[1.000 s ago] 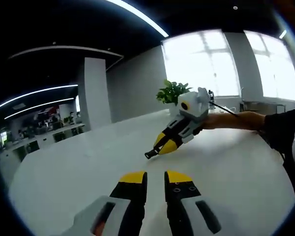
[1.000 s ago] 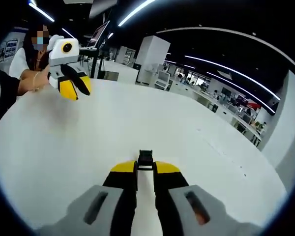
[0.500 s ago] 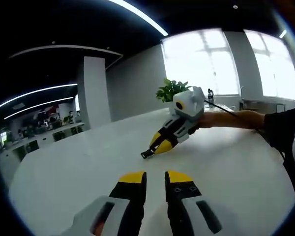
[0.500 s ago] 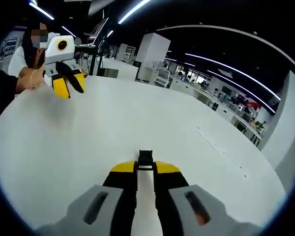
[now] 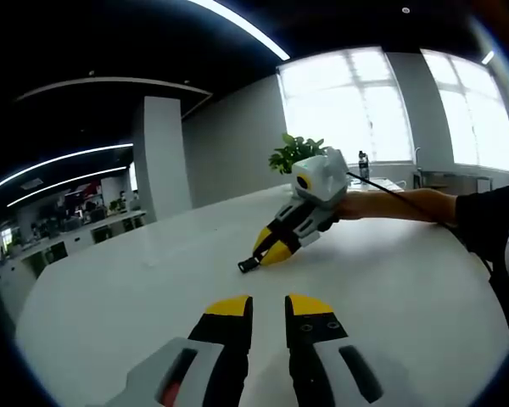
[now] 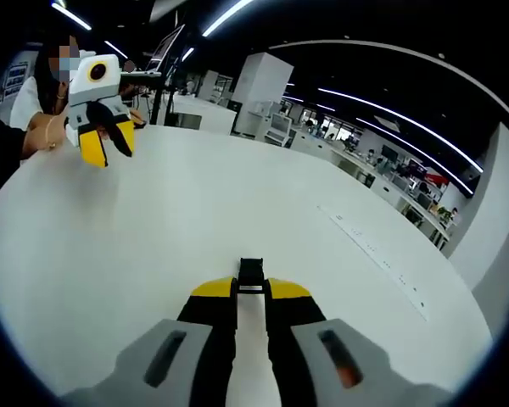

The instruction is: Snap the two parts of the plastic buckle together until the buckle closes and remains connected.

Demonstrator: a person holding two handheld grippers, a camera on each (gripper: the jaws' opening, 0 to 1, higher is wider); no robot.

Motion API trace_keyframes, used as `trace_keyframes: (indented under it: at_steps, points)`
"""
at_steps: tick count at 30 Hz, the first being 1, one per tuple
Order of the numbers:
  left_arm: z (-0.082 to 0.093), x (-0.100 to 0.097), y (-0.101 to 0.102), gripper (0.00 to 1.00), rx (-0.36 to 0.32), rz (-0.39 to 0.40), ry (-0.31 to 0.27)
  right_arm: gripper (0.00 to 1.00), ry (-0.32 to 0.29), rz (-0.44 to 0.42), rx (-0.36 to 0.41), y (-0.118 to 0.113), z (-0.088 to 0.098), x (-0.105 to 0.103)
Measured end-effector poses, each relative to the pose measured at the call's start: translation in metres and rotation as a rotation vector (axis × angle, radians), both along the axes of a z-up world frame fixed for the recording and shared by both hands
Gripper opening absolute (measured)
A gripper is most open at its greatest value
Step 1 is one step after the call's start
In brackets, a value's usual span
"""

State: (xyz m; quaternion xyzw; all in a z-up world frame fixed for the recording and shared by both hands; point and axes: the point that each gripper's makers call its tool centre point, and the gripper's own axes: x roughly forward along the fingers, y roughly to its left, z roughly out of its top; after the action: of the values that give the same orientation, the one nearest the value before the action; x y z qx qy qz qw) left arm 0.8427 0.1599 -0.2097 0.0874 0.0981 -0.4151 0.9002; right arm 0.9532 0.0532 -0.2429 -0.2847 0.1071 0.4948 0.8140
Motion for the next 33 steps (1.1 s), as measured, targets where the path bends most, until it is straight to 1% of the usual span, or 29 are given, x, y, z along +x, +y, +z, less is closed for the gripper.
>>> trace_keyframes:
  at_steps: [5,11,22,33]
  points:
    - [-0.0007,-0.0001,0.0001,0.14,0.004,-0.001,0.001,0.12,0.003,-0.007,0.008,0.0007,0.0003,0.003]
    - [-0.001,-0.0004,0.0005,0.15,0.005,-0.001,0.003,0.12,-0.001,-0.015,-0.003,-0.001,-0.0001,0.0061]
    - [-0.0028,-0.0014,0.0008,0.15,0.007,-0.002,0.007,0.12,0.011,-0.025,0.0,-0.002,-0.0054,0.0076]
    - [-0.0043,-0.0022,0.0005,0.15,0.011,-0.003,0.009,0.12,0.004,-0.027,0.008,-0.0012,-0.0058,0.009]
